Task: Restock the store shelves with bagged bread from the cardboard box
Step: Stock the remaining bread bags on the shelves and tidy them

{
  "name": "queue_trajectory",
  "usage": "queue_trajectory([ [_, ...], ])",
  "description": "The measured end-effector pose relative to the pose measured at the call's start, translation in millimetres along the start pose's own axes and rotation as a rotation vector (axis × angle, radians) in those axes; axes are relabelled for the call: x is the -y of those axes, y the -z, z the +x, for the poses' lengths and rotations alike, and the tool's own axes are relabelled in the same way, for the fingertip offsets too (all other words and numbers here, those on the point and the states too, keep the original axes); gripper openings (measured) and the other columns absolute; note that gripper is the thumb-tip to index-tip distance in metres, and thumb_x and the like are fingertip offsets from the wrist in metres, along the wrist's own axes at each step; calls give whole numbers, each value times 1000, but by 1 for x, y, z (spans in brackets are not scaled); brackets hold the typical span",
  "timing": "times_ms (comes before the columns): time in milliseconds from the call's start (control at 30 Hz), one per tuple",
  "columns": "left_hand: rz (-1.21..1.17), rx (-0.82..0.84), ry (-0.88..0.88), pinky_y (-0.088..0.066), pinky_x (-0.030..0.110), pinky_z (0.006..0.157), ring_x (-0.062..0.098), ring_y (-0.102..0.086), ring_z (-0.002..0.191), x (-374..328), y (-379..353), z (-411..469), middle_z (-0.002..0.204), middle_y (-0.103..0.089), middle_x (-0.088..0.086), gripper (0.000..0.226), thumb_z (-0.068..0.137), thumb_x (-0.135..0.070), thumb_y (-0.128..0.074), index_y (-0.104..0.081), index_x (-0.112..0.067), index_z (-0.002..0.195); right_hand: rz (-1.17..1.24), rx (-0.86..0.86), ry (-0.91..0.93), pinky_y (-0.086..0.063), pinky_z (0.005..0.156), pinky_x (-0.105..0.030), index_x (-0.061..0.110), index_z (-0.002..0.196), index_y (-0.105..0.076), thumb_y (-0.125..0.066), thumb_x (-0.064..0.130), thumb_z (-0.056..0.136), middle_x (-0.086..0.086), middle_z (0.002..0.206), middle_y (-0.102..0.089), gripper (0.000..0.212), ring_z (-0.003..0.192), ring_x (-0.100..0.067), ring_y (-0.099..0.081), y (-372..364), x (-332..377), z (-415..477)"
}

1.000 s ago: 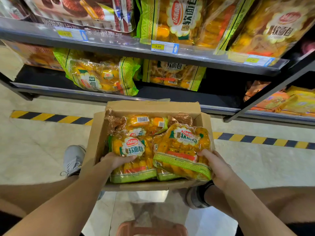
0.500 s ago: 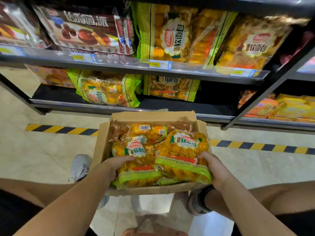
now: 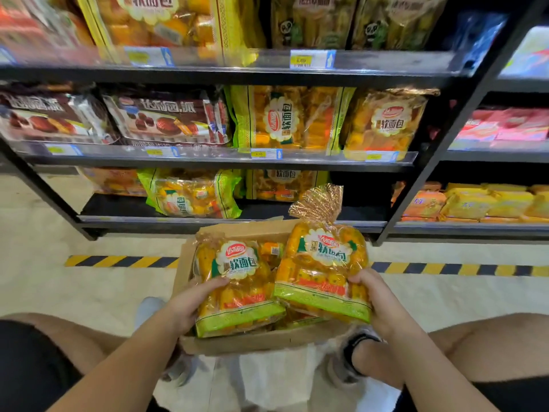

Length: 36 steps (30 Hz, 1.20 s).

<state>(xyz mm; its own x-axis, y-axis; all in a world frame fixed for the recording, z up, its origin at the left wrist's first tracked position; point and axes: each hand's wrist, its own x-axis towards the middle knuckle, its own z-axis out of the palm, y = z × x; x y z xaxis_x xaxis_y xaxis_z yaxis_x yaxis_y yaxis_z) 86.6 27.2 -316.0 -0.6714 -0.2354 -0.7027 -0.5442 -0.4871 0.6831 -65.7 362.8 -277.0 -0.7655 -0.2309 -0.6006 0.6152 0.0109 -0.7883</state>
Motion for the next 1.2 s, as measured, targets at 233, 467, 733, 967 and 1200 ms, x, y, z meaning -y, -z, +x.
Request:
queue_trajectory([
  [233,7,6,-190,-52,64,99,39,-71,114,-11,-13,-28,131,-71,11,122,52,-34,-103,-36,-37,153,34,35,86,-50,89,-73,18,126,-58,-64,16,78,-22,117,-71,49,103,-46,-70,13,6,-25],
  [467,147,62,-312,-58,54,95,32,-74,109,-52,-30,-52,127,-73,8,135,36,-44,-105,-39,-29,153,34,58,204,-57,85,-58,19,117,-59,-57,6,90,-19,122,-67,31,101,-40,-69,25,32,-38],
  [733,196,109,-375,-56,54,97,31,-73,112,-100,-56,-46,129,-72,8,134,32,-47,-105,-43,-28,150,-93,159,262,-56,93,-54,27,135,-52,-62,10,94,-11,123,-72,45,109,-34,-70,36,87,-29],
  [967,206,133,-450,-59,50,90,31,-72,111,-150,-87,-21,132,-68,7,147,20,-56,-102,-39,-25,149,-177,249,282,-48,105,-59,21,143,-50,-75,15,86,-12,132,-68,63,120,-34,-66,57,146,16],
  [1200,124,157,-472,-65,35,63,19,-79,88,-177,-101,18,106,-81,0,127,10,-53,-102,-53,-27,124,-428,237,235,-50,102,-60,16,132,-55,-78,12,76,-16,124,-71,60,111,-34,-70,75,201,66],
])
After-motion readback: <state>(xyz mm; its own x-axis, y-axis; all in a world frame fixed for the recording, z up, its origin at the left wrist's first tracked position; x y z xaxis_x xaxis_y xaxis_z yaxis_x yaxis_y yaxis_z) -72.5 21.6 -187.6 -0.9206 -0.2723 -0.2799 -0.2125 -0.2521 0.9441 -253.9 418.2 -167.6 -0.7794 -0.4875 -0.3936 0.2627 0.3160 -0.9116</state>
